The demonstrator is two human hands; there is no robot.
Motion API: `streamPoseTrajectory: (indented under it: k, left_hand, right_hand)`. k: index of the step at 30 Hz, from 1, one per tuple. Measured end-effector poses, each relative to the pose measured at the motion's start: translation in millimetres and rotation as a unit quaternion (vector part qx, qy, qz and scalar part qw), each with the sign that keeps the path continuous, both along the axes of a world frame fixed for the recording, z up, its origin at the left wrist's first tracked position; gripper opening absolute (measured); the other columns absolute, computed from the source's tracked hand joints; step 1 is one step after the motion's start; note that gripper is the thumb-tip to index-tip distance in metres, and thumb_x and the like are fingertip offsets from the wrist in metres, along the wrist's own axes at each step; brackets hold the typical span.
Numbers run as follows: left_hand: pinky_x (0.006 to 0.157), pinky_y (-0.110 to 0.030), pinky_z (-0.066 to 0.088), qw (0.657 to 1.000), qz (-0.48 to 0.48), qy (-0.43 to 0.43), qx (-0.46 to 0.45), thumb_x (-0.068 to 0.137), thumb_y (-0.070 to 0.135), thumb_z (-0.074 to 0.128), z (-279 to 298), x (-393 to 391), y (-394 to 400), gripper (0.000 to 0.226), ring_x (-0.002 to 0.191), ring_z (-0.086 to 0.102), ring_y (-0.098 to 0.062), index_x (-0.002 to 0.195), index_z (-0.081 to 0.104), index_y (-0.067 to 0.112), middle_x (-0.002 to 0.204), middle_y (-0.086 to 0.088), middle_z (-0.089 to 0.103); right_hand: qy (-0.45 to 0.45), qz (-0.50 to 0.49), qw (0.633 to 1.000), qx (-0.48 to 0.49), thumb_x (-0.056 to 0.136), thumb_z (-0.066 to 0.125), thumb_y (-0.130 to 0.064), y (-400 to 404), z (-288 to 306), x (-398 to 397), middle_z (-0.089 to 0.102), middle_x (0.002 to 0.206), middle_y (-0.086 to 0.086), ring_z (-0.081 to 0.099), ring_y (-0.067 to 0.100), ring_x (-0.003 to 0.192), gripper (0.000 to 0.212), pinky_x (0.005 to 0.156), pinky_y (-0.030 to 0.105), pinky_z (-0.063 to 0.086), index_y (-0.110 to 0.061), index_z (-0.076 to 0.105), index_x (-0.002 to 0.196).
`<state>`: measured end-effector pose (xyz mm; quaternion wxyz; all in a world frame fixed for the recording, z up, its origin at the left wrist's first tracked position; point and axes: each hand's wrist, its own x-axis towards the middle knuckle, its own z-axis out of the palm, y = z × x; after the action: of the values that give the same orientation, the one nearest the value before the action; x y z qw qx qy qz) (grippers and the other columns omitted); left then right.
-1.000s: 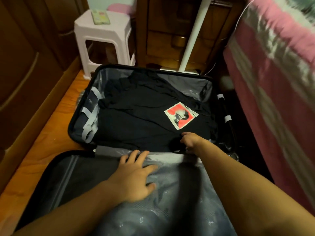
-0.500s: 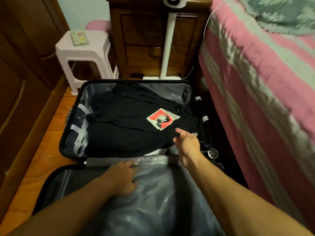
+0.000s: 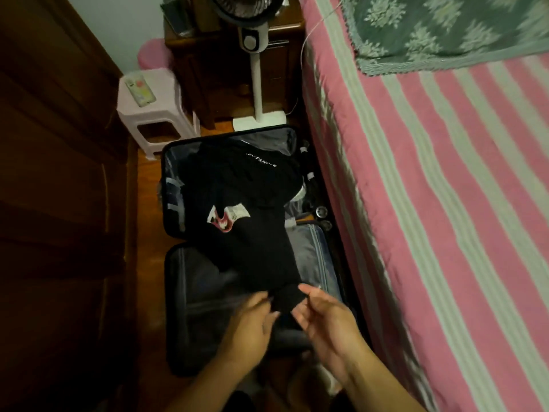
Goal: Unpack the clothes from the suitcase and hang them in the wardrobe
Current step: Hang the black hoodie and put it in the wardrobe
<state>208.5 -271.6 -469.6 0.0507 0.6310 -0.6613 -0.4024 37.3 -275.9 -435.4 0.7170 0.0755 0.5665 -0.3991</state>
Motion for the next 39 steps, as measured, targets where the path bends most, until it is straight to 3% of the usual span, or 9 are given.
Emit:
streamPoseTrajectory:
  k: [3, 8, 13, 17, 22, 29, 33, 35, 39]
  left_hand:
    - [0.115, -0.009, 0.0, 0.997, -0.055, 0.031, 0.052, 0.105, 0.034, 0.048, 73.9, -1.0, 49.5, 0.031, 0.149, 0.014, -0.006, 0.109, 0.072, 0.014, 0.161, 0.013, 0.02]
    - [0.106, -0.014, 0.023, 0.995, -0.028, 0.036, 0.091, 0.104, 0.025, 0.053, 176.4, 52.6, 69.5, 0.031, 0.128, 0.034, 0.008, 0.089, 0.071, 0.005, 0.147, 0.022, 0.027]
    - [0.097, -0.018, 0.036, 0.988, -0.141, 0.058, 0.034, 0.101, 0.028, 0.059, 264.5, 80.9, 79.7, 0.035, 0.111, 0.046, 0.005, 0.067, 0.055, 0.02, 0.133, 0.014, 0.032]
    - [0.106, -0.018, 0.034, 0.961, -0.266, 0.075, 0.019, 0.101, 0.036, 0.056, 290.3, 81.8, 95.7, 0.03, 0.127, 0.041, 0.005, 0.074, 0.061, 0.023, 0.144, 0.022, 0.034]
    - [0.112, -0.03, 0.038, 0.976, -0.216, 0.019, -0.008, 0.098, 0.022, 0.063, 267.9, 94.4, 48.7, 0.022, 0.126, 0.053, -0.012, 0.117, 0.074, 0.023, 0.133, 0.001, 0.057]
    - [0.109, -0.024, 0.034, 0.969, -0.227, 0.036, -0.087, 0.1, 0.022, 0.058, 315.2, -30.6, -17.8, 0.045, 0.127, 0.05, -0.016, 0.145, 0.052, 0.025, 0.135, 0.0, 0.049]
    - [0.114, -0.023, 0.027, 0.957, -0.278, 0.048, -0.074, 0.101, 0.023, 0.057, 314.0, -129.3, 4.7, 0.052, 0.136, 0.041, -0.015, 0.15, 0.043, 0.025, 0.144, 0.002, 0.039]
    - [0.116, -0.031, 0.032, 0.949, -0.313, 0.018, -0.041, 0.096, 0.028, 0.059, 293.0, -171.8, 20.1, 0.055, 0.135, 0.045, -0.019, 0.149, 0.044, 0.026, 0.143, 0.0, 0.041]
    - [0.114, -0.038, 0.038, 0.925, -0.369, -0.071, 0.053, 0.092, 0.041, 0.058, 249.9, -246.5, 53.9, 0.062, 0.132, 0.049, -0.03, 0.149, 0.043, 0.025, 0.145, -0.011, 0.042]
  right_hand:
    - [0.013, 0.045, 0.998, 0.053, 0.103, 0.043, -0.003, 27.4, 55.4, -14.2, 0.07, 0.087, 0.015, 0.07, 0.022, 0.082, 0.022, 0.092, 0.038, 0.053, 0.001, 0.063, 0.113]
    - [0.085, 0.193, 0.969, 0.125, 0.104, 0.048, -0.02, 54.6, 101.1, -3.7, 0.062, 0.081, 0.009, 0.054, 0.018, 0.063, 0.023, 0.059, 0.028, 0.044, -0.005, 0.064, 0.11]
    - [-0.078, 0.256, 0.96, 0.079, 0.104, 0.042, -0.049, 52.7, 156.7, 59.3, 0.055, 0.054, 0.002, 0.053, 0.016, 0.05, 0.045, 0.053, 0.028, 0.045, -0.01, 0.055, 0.086]
    - [0.045, 0.232, 0.971, 0.021, 0.105, 0.047, -0.017, 28.3, 192.0, 70.2, 0.072, 0.076, 0.014, 0.069, 0.022, 0.062, 0.023, 0.057, 0.029, 0.058, 0.0, 0.062, 0.098]
    - [0.529, 0.272, 0.798, -0.096, 0.094, 0.054, -0.008, 50.9, 238.1, -24.0, 0.074, 0.105, 0.008, 0.068, 0.026, 0.098, 0.025, 0.083, 0.033, 0.052, -0.02, 0.072, 0.107]
    - [0.665, -0.054, 0.688, -0.286, 0.085, 0.047, 0.011, 108.4, 424.8, -151.4, 0.064, 0.09, -0.009, 0.055, -0.019, 0.083, 0.036, 0.082, 0.004, 0.036, -0.014, 0.068, 0.099]
    - [0.768, -0.249, 0.583, -0.092, 0.083, 0.043, -0.003, 195.3, 441.7, -288.2, 0.069, 0.101, 0.015, 0.063, 0.018, 0.1, 0.036, 0.09, 0.028, 0.046, -0.006, 0.069, 0.108]
    - [0.779, -0.039, 0.616, 0.11, 0.087, 0.052, -0.011, 255.8, 400.5, -359.4, 0.068, 0.111, 0.024, 0.063, 0.039, 0.104, 0.034, 0.089, 0.041, 0.05, -0.009, 0.067, 0.117]
    - [0.563, 0.396, 0.635, 0.35, 0.082, 0.059, -0.05, 362.5, 298.1, -444.9, 0.062, 0.133, 0.011, 0.06, 0.03, 0.121, 0.057, 0.102, 0.037, 0.048, -0.019, 0.062, 0.13]
